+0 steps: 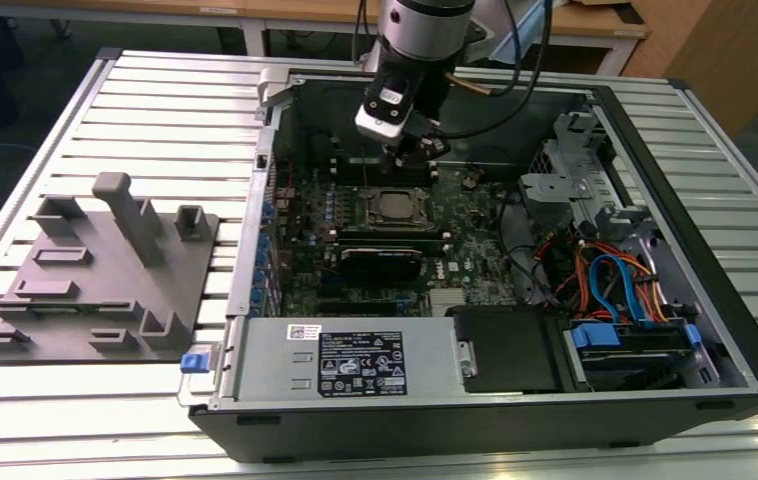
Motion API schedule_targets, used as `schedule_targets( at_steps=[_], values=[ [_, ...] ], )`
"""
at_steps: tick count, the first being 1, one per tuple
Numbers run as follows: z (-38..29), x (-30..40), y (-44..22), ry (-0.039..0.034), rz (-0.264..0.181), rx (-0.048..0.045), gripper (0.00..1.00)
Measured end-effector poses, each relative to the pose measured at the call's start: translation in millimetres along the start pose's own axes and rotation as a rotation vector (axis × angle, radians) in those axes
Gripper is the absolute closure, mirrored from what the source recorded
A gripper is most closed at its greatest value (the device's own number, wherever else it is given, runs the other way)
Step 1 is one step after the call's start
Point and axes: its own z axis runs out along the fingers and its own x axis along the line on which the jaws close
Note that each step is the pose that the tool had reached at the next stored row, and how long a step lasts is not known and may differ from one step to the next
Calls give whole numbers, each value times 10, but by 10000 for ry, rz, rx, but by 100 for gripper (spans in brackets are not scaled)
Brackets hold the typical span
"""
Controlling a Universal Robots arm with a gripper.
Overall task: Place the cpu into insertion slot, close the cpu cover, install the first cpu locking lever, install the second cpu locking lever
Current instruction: 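Install the first cpu locking lever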
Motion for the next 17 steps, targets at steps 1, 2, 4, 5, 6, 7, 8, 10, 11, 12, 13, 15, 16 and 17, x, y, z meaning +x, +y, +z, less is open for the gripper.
schedule_targets(
  at_steps=[1,2,4,5,6,7,8,10,11,12,13,15,16,17],
  values=[
    [0,0,0,1,-135,9,89],
    [1,0,0,1,-270,18,89],
    [1,0,0,2,-547,37,89],
    [2,0,0,2,-692,47,89],
    [2,0,0,3,-847,57,89],
    [3,0,0,3,-1014,69,89],
    [4,0,0,3,-1178,80,89],
    [5,0,0,4,-1512,102,89],
    [6,0,-1,3,-1630,110,89],
    [6,-1,-1,0,-1712,111,89],
    [6,-1,-1,-13,-1767,97,89],
    [7,0,-2,-98,-1836,-6,89],
    [8,0,-2,-137,-1874,-54,89],
    [9,0,-1,-155,-1953,-74,89]
  ],
)
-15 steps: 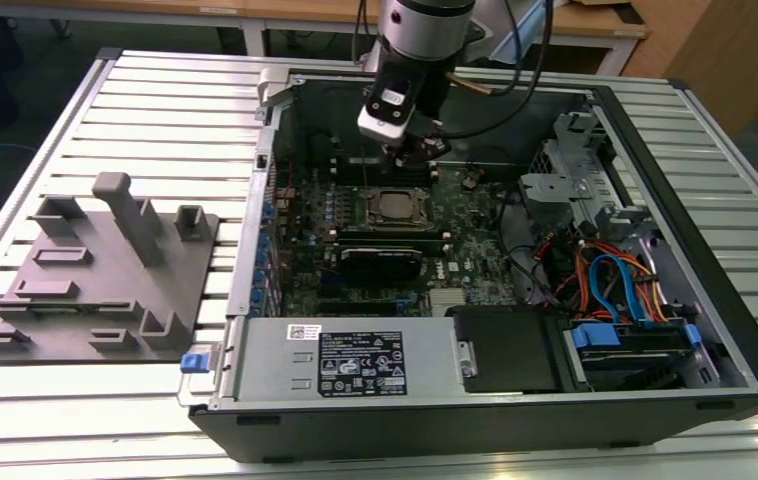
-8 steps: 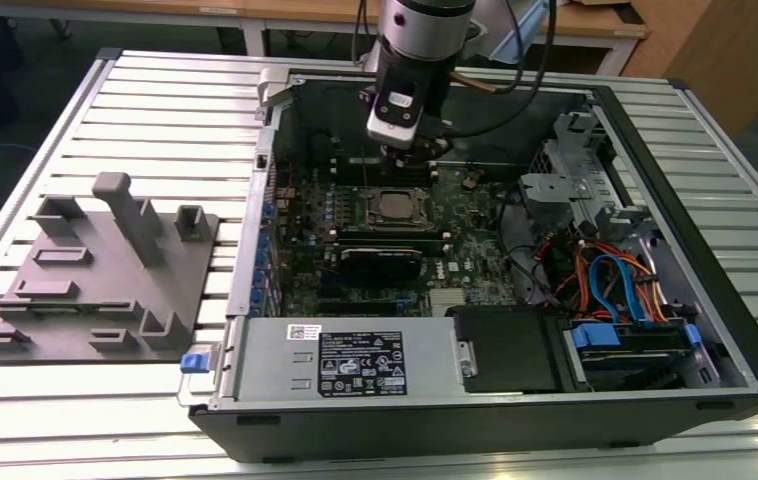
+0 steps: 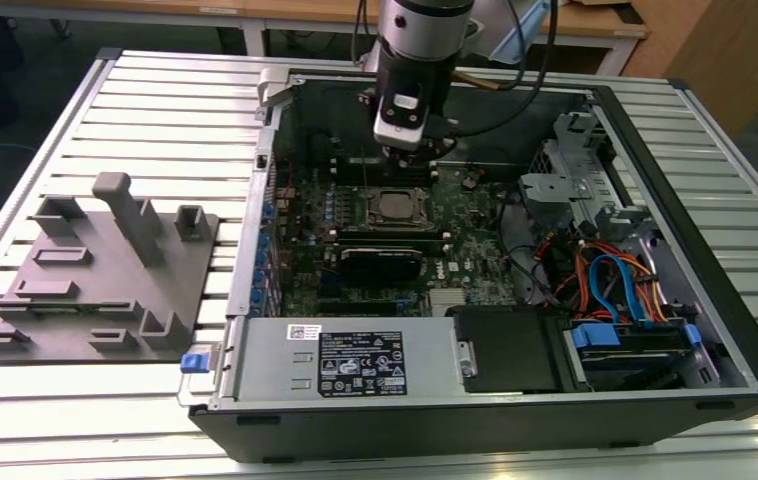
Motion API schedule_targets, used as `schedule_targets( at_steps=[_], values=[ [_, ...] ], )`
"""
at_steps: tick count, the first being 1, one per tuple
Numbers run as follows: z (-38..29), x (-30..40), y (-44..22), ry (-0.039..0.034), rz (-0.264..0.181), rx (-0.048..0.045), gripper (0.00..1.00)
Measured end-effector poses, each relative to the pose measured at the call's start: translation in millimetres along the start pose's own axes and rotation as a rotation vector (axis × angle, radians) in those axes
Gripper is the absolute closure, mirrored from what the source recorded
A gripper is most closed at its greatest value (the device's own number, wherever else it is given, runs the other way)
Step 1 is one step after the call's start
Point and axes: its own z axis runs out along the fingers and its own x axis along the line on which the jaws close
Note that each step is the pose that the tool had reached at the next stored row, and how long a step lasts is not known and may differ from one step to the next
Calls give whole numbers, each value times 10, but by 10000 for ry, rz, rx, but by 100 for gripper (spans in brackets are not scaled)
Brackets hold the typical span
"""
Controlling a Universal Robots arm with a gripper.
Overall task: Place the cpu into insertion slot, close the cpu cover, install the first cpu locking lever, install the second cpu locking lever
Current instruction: 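Install the first cpu locking lever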
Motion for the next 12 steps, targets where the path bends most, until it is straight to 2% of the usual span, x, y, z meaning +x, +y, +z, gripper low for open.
schedule_targets(
  at_steps=[9,10,12],
  values=[
    [34,-2,-1,-31,-1344,12,89],
    [34,-1,-3,-56,-1391,-4,89],
    [37,2,-5,-214,-1437,-145,89]
  ],
)
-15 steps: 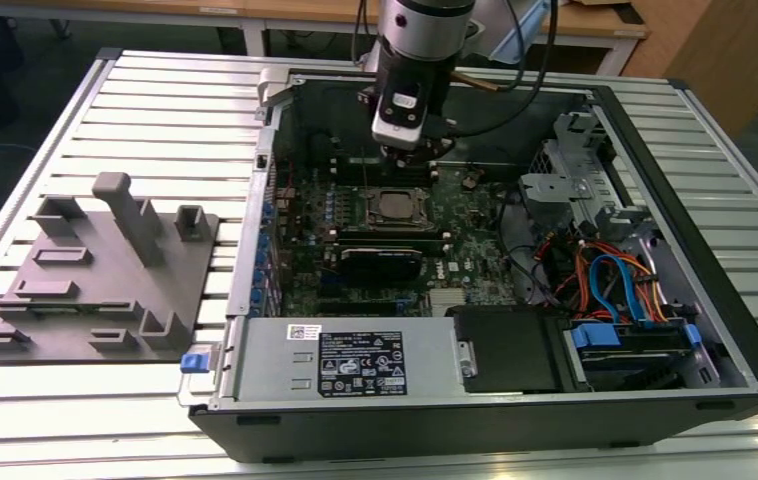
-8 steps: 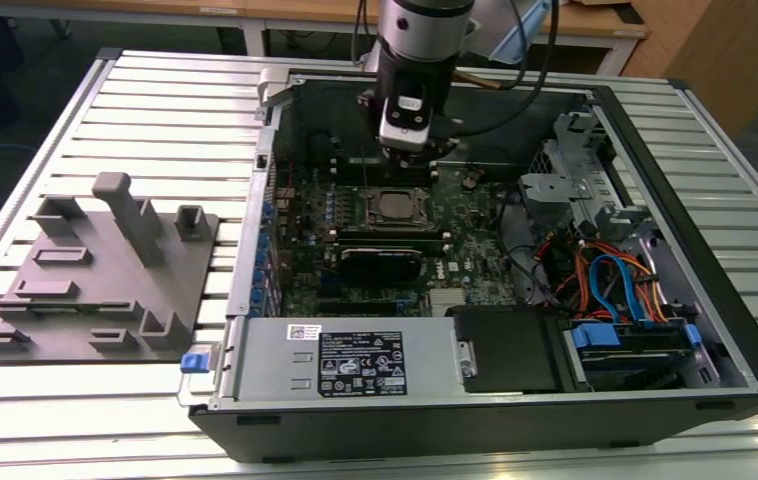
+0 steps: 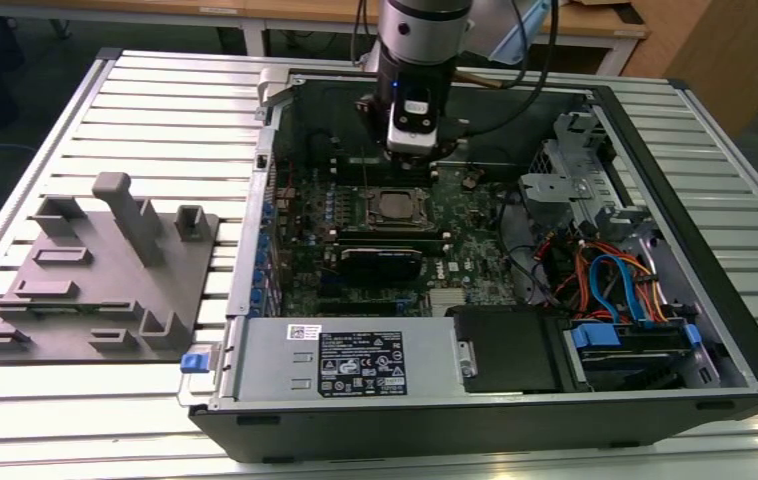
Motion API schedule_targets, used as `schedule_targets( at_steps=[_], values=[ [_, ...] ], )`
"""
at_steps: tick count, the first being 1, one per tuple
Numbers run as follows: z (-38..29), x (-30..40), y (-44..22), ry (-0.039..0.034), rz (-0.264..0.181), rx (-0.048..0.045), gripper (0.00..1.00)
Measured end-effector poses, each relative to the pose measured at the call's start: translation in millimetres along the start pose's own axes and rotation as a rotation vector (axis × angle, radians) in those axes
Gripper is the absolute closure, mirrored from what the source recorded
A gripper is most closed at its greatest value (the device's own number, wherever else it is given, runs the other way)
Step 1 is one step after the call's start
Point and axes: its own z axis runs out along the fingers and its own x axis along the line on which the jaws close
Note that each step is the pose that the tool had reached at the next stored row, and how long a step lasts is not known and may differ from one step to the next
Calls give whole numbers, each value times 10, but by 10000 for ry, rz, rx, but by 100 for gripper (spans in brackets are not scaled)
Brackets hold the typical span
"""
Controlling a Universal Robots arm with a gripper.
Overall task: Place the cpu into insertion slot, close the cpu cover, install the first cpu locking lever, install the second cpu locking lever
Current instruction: 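Install the first cpu locking lever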
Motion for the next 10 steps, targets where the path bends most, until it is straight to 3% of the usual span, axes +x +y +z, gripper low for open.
schedule_targets(
  at_steps=[2,3,10],
  values=[
    [5,0,0,-130,-117,-100,89],
    [7,0,0,-141,-245,-111,89],
    [30,-1,-1,-85,-1495,-92,89]
  ],
)
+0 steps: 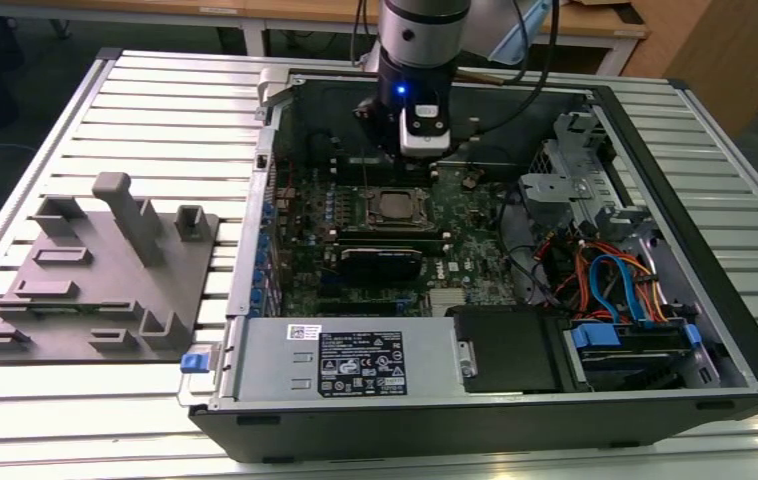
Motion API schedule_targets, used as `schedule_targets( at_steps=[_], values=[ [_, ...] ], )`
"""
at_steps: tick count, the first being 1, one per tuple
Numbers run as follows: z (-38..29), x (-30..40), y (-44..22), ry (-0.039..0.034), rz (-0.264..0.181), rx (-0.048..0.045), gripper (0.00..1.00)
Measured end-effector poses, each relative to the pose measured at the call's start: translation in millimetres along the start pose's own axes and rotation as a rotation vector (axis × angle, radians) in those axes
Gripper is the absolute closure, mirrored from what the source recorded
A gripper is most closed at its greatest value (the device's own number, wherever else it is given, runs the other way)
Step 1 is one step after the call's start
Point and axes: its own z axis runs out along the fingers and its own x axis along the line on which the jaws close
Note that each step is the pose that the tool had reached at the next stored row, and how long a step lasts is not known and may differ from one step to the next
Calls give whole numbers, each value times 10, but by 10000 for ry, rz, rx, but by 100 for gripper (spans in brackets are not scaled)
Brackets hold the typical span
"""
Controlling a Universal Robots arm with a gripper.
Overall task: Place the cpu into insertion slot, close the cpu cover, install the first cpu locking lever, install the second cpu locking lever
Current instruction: 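Install the first cpu locking lever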
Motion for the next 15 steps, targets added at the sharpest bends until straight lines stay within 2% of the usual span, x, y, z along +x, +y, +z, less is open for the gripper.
schedule_targets(
  at_steps=[5,9,15],
  values=[
    [9,0,0,48,-910,8,89],
    [10,0,-1,75,-1426,13,89],
    [10,0,-1,84,-1562,13,89]
  ],
)
